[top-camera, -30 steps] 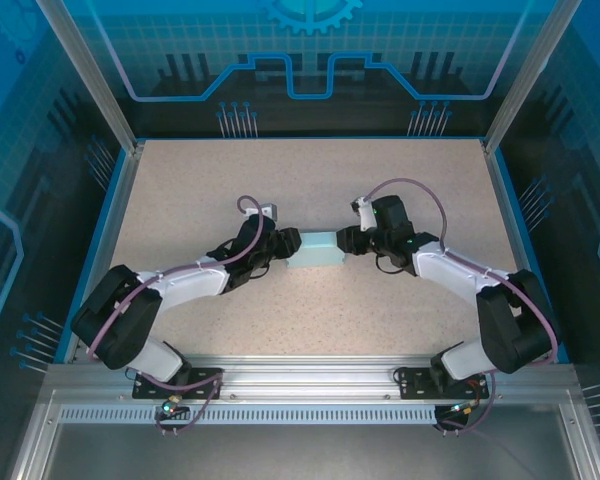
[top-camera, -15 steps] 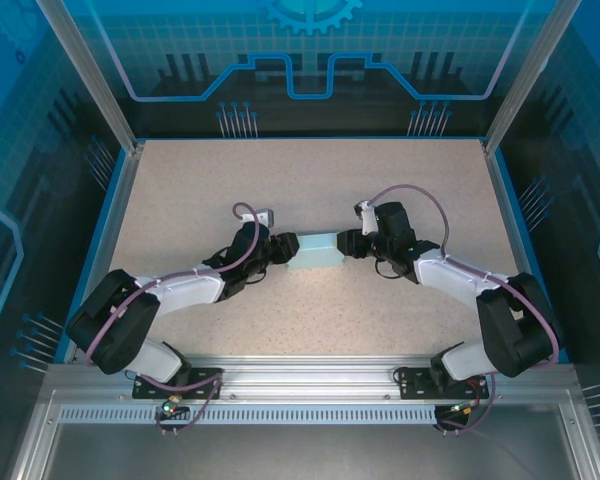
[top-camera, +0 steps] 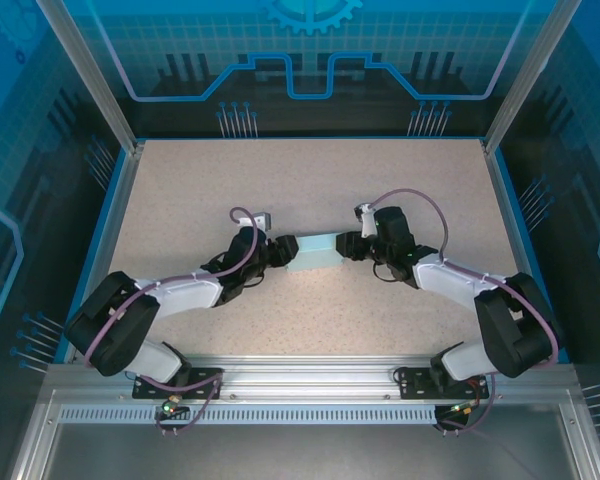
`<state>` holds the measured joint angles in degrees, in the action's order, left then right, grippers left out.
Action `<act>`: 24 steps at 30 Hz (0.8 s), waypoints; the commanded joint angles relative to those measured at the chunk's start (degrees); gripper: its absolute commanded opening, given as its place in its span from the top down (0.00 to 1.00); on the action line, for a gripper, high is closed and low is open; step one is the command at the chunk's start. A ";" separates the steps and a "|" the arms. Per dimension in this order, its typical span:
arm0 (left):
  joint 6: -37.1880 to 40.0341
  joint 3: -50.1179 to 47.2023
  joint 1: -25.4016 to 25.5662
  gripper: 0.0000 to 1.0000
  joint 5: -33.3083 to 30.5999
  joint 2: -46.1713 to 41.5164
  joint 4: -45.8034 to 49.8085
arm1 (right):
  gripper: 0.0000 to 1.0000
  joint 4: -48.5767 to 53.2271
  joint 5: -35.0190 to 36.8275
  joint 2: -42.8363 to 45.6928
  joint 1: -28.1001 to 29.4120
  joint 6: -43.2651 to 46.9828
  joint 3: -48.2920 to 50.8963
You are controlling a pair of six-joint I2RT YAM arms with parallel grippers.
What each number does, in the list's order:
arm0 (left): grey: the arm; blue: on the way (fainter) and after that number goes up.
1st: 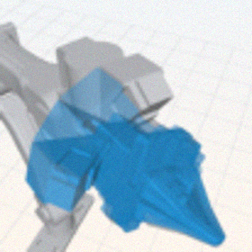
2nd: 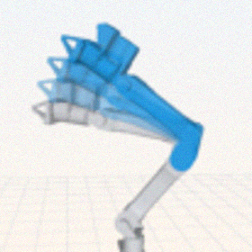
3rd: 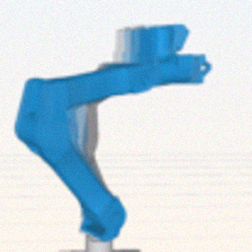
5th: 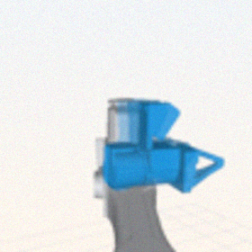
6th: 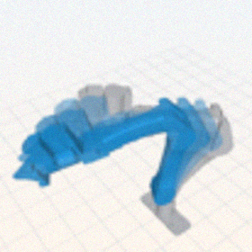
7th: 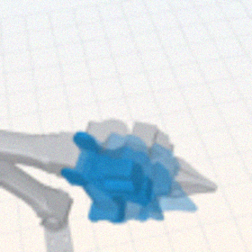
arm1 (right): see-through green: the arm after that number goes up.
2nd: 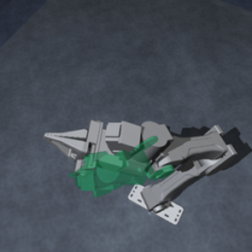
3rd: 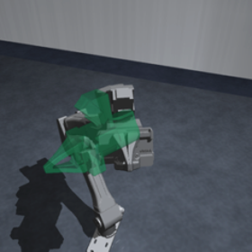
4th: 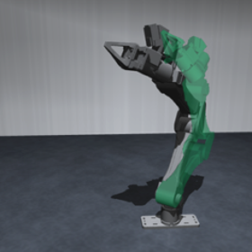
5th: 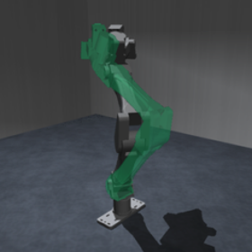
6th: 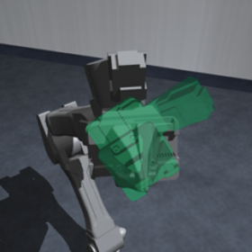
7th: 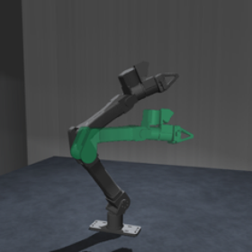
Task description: Fold the paper box
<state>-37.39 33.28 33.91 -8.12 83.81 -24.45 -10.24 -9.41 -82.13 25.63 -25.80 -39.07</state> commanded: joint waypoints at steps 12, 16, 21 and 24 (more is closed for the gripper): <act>2.63 4.42 -0.82 0.24 5.20 -6.52 17.94 | 0.65 12.88 4.62 -3.48 2.72 -0.29 1.27; 1.08 2.64 -0.83 0.22 7.14 -9.07 18.51 | 0.65 12.85 4.84 -3.40 2.81 -0.29 0.94; -0.87 0.64 -0.95 0.23 7.55 -9.39 18.18 | 0.65 13.09 4.84 -3.67 3.11 -0.03 0.26; -2.20 -0.03 -1.88 0.30 7.70 -7.96 16.42 | 0.65 13.31 4.75 -3.79 3.11 0.16 -0.04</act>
<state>-37.74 34.48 33.01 -1.65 75.11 -7.79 -8.49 -6.24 -82.78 27.49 -26.13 -40.99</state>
